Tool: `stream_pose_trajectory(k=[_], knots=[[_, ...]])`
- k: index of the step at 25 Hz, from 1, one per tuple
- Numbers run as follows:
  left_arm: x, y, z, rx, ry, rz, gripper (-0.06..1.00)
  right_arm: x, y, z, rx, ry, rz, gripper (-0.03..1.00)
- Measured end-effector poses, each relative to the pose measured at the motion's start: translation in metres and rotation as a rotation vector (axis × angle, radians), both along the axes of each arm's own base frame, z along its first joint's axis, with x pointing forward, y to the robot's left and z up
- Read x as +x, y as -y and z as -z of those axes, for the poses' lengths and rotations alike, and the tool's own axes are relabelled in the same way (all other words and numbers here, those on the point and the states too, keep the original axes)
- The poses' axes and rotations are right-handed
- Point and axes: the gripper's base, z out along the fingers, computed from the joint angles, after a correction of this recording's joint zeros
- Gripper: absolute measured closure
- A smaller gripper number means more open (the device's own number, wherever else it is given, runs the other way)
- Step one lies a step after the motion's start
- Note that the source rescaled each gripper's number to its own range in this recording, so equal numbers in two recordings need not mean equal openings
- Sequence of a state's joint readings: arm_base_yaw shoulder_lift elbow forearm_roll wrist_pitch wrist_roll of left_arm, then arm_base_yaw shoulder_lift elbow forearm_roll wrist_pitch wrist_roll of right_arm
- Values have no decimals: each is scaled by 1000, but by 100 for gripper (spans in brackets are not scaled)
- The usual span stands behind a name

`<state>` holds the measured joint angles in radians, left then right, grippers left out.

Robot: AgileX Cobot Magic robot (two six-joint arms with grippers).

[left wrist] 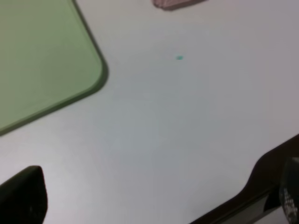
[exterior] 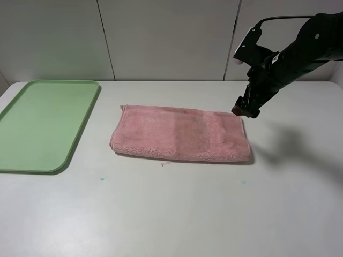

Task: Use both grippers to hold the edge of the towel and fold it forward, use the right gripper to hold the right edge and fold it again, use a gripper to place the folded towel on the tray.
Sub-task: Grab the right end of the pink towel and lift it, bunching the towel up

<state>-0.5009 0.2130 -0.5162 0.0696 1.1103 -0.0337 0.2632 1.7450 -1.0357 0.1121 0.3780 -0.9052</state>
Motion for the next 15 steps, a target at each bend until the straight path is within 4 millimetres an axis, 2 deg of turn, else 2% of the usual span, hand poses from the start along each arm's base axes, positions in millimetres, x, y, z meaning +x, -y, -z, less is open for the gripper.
stream_pose_trajectory(k=[10, 15], knots=[[0, 3, 5, -45, 16, 15, -5, 0, 0, 0, 1, -1, 2, -3], [0, 2, 5, -46, 17, -49, -5, 0, 0, 0, 3, -1, 6, -3]])
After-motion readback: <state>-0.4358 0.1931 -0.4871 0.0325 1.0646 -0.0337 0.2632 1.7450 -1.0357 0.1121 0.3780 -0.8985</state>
